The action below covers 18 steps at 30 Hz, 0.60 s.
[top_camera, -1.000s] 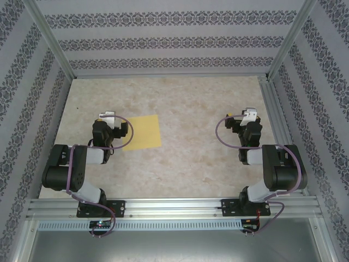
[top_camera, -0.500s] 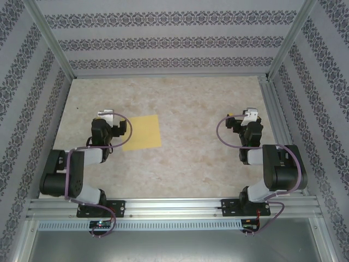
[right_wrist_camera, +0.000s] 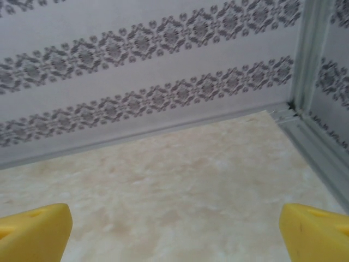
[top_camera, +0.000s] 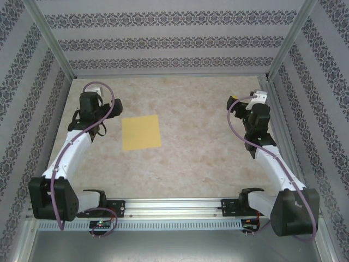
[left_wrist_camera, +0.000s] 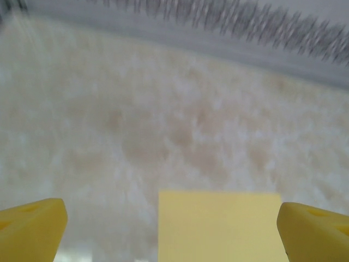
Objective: Fold a paper plane with a square sheet of paper (fold left side to right side)
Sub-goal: Pick up the square sheet of paper from the center of the table.
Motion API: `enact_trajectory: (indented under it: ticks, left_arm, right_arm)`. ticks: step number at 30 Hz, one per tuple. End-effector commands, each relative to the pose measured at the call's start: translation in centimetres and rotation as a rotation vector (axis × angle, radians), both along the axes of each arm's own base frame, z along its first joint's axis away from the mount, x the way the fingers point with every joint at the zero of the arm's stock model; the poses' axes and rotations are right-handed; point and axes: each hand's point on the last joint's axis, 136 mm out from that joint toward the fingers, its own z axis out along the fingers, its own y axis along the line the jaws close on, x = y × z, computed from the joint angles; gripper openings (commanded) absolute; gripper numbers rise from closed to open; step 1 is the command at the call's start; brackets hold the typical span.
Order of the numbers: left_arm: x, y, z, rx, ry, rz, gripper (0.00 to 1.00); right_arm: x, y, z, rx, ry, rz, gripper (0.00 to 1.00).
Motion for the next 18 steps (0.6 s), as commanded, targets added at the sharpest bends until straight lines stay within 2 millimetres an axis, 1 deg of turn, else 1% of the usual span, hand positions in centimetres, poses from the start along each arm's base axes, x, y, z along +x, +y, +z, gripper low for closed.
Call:
enact_trajectory:
  ticks: [1, 3, 5, 6, 8, 9, 13, 15, 18]
  left_arm:
    - [-4.7, -1.3, -6.4, -0.133, 0.38, 0.062, 1.0]
    - [-4.8, -1.6, -7.7, -0.151, 0.435, 0.06, 1.0]
    - [-4.6, -2.3, -8.4, -0.176, 0.457, 0.029, 1.0]
    - [-4.5, -2.8, -8.4, -0.192, 0.453, 0.01, 1.0]
    - [-4.4, -3.5, -8.4, -0.222, 0.448, -0.029, 1.0]
    - [-4.5, -3.7, -8.4, -0.223, 0.45, -0.038, 1.0]
    - [-5.0, -4.4, -8.5, -0.244, 0.468, -0.088, 1.0]
    - [-5.4, -5.1, -8.6, -0.278, 0.471, -0.112, 0.97]
    - [-6.0, -5.8, -9.3, -0.319, 0.494, -0.132, 0.9]
  right_arm:
    - [-3.0, 1.8, -4.2, 0.072, 0.28, -0.001, 0.98]
    - [-3.6, 3.4, -4.6, 0.105, 0.336, 0.032, 0.98]
    - [-3.6, 6.5, -5.2, 0.149, 0.384, 0.109, 0.98]
    - [-3.5, 8.0, -5.4, 0.156, 0.401, 0.14, 0.98]
    - [-3.1, 11.6, -5.9, 0.114, 0.439, 0.201, 0.98]
    - [-2.8, 13.1, -6.1, 0.078, 0.453, 0.219, 0.98]
    - [-0.7, 19.6, -7.5, -0.061, 0.53, 0.275, 0.98]
    - [0.4, 22.7, -8.5, -0.103, 0.564, 0.305, 0.98]
    - [2.4, 27.7, -8.9, -0.111, 0.561, 0.368, 0.98]
